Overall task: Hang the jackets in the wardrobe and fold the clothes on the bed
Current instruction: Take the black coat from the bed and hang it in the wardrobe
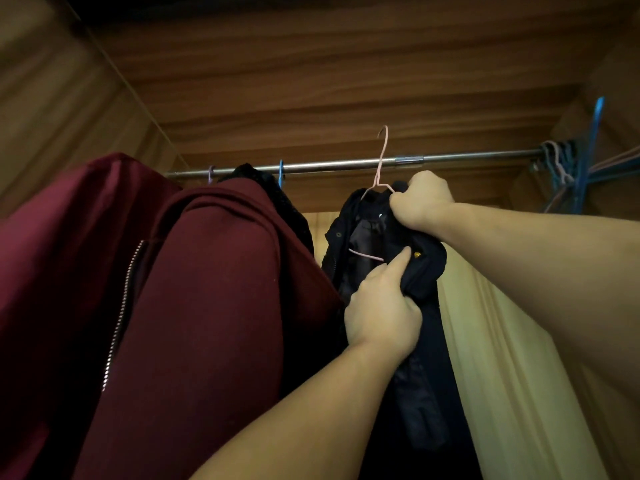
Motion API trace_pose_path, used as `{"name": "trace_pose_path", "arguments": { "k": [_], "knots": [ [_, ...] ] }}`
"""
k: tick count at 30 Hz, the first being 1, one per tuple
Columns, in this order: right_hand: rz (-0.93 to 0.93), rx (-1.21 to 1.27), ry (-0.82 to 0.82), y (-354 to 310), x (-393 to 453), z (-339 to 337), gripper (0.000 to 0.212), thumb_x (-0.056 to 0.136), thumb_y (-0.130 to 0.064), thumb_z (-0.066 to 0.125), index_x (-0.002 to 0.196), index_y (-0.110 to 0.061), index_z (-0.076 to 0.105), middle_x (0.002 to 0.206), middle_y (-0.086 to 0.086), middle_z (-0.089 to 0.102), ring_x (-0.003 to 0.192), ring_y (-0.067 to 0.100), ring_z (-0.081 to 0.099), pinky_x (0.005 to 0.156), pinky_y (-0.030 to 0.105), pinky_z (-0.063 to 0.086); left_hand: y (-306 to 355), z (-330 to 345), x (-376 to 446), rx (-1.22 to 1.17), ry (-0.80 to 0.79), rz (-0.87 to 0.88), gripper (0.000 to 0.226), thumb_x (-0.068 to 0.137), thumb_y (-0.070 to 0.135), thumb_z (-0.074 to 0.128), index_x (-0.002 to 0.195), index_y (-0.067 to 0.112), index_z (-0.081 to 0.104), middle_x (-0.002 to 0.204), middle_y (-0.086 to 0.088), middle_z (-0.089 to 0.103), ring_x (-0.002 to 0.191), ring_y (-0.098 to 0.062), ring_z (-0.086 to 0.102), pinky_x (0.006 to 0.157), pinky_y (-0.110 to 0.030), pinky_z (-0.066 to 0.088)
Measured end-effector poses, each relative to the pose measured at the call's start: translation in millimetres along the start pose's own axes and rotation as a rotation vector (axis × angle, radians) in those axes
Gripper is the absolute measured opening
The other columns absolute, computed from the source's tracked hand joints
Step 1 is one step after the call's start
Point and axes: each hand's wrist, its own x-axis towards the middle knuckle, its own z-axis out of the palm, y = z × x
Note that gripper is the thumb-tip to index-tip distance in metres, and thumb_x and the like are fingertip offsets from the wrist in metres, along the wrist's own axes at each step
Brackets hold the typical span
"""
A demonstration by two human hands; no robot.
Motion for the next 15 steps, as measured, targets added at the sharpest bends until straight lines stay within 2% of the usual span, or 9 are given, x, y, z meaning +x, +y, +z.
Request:
{"name": "trace_pose_path", "arguments": {
  "k": [2,5,7,9,12,15],
  "knots": [
    [0.036,0.010,-0.026,2.4,9.6,6.6,0.022,0.087,-0.023,0.058,0.071,-0.010,0.050,0.083,0.006,0.052,0.063,0.024,0.050,0.062,0.028,0.037,-5.9,3.6,9.7,-0.015,0.014,-0.012,0.073,0.084,0.010,0.047,0.141,0.053,0.033,0.137,0.012,0.052,0.119,-0.026,0.053,0.094,-0.035,0.045],
    [0.065,-0.016,-0.051,7.6,14.9,12.1,0.015,0.088,-0.025,0.058,0.090,-0.011,0.054,0.095,0.010,0.056,0.087,0.033,0.058,0.069,0.027,0.039,-8.9,10.0,10.9,-0.015,0.006,-0.012,0.071,0.084,0.013,0.048,0.140,0.054,0.033,0.134,0.010,0.056,0.117,-0.027,0.055,0.093,-0.036,0.046],
    [0.064,-0.072,-0.079,13.7,13.9,9.7,0.021,0.091,-0.024,0.055,0.102,-0.006,0.060,0.110,0.014,0.062,0.102,0.034,0.061,0.072,0.029,0.042,-9.2,16.3,8.7,-0.020,-0.007,-0.009,0.070,0.085,0.015,0.048,0.140,0.054,0.033,0.131,0.009,0.057,0.115,-0.029,0.055,0.092,-0.037,0.046],
    [0.088,-0.104,-0.120,21.9,11.8,5.9,0.028,0.093,-0.024,0.053,0.108,-0.001,0.060,0.116,0.018,0.064,0.100,0.035,0.061,0.071,0.032,0.045,-8.8,23.9,6.2,-0.033,-0.024,-0.008,0.067,0.085,0.017,0.049,0.139,0.054,0.033,0.131,0.008,0.057,0.115,-0.029,0.054,0.092,-0.035,0.044],
    [0.090,-0.138,-0.159,28.7,6.6,1.2,0.021,0.092,-0.022,0.053,0.097,-0.002,0.057,0.112,0.020,0.065,0.086,0.033,0.058,0.068,0.031,0.041,-2.3,34.8,-0.8,-0.031,-0.047,0.000,0.065,0.087,0.022,0.052,0.141,0.053,0.032,0.131,0.005,0.056,0.116,-0.029,0.053,0.090,-0.035,0.042],
    [0.074,-0.177,-0.160,27.4,2.3,-5.4,0.021,0.093,-0.021,0.051,0.097,-0.002,0.059,0.112,0.019,0.064,0.089,0.033,0.058,0.069,0.028,0.037,5.2,40.8,-3.7,-0.052,-0.036,0.005,0.065,0.088,0.023,0.053,0.142,0.051,0.032,0.131,0.005,0.056,0.118,-0.028,0.052,0.093,-0.037,0.042]
  ]
}}
